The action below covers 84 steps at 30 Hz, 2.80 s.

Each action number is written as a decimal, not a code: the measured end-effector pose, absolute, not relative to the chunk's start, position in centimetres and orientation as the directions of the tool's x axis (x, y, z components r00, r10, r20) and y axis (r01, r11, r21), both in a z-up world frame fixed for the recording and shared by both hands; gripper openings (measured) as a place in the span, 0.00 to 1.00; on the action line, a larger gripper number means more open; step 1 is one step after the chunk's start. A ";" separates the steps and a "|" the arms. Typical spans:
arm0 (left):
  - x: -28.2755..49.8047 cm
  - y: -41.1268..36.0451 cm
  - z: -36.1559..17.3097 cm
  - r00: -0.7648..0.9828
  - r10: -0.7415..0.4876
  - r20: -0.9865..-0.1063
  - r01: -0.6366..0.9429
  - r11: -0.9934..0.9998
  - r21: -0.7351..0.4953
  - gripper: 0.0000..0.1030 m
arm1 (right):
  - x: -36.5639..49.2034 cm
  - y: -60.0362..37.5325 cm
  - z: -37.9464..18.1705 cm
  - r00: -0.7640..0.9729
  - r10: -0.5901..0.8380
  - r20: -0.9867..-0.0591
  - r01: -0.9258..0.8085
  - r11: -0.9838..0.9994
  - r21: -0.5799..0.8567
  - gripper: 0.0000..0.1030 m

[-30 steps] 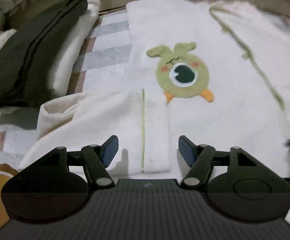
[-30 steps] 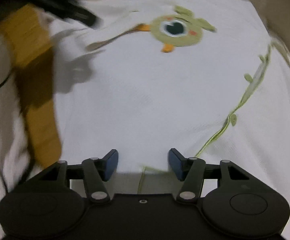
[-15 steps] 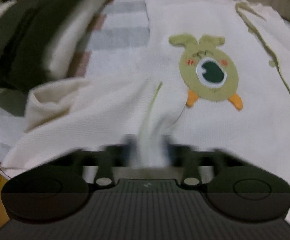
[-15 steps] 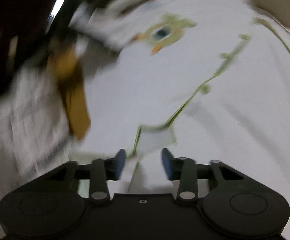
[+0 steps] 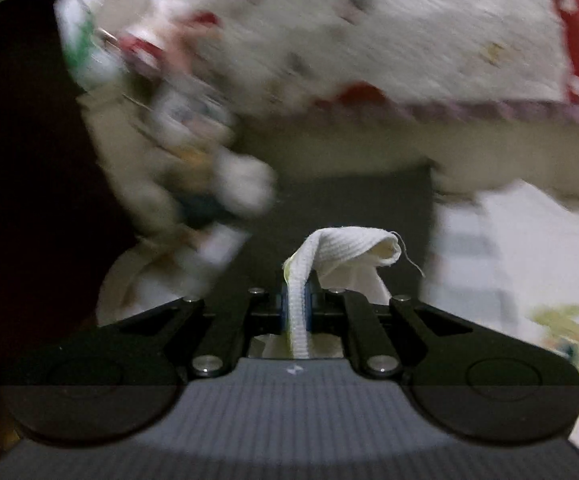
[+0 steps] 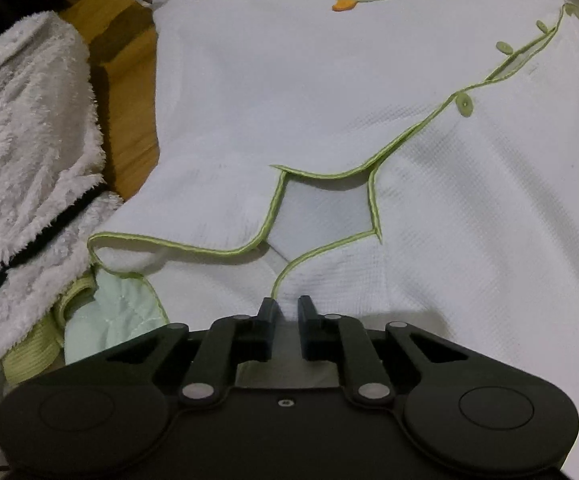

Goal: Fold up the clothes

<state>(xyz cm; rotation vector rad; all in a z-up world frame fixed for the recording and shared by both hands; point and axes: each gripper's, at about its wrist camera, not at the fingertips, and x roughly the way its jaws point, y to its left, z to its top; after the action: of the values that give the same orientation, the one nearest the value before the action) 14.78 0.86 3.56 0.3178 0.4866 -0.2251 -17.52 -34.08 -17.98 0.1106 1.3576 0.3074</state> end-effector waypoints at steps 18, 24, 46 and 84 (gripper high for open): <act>20.3 5.6 0.6 0.794 0.024 -0.608 0.008 0.999 0.051 0.34 | -17.7 -34.8 -13.9 0.345 0.417 -0.841 -0.089 0.906 0.413 0.15; 15.5 -4.4 -2.0 0.713 -0.271 -0.647 0.296 0.952 -0.073 0.45 | -16.4 -38.1 -11.7 0.586 0.265 -0.766 0.066 0.926 0.371 0.33; 7.6 -22.0 -10.2 0.435 -0.574 -0.694 0.673 0.719 -0.173 0.43 | -15.9 -51.4 0.2 0.675 -0.317 -0.667 0.606 0.753 0.255 0.37; 19.5 -25.2 -17.4 0.554 -0.510 -0.658 0.585 0.801 -0.127 0.44 | 6.9 -67.0 -19.3 0.735 -0.222 -0.640 0.611 0.625 0.485 0.22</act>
<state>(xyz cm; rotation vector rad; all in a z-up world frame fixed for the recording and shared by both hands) 19.51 -25.15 -17.36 0.1110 0.7400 -0.6482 6.87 -66.99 -19.33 0.7532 0.5696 -0.5087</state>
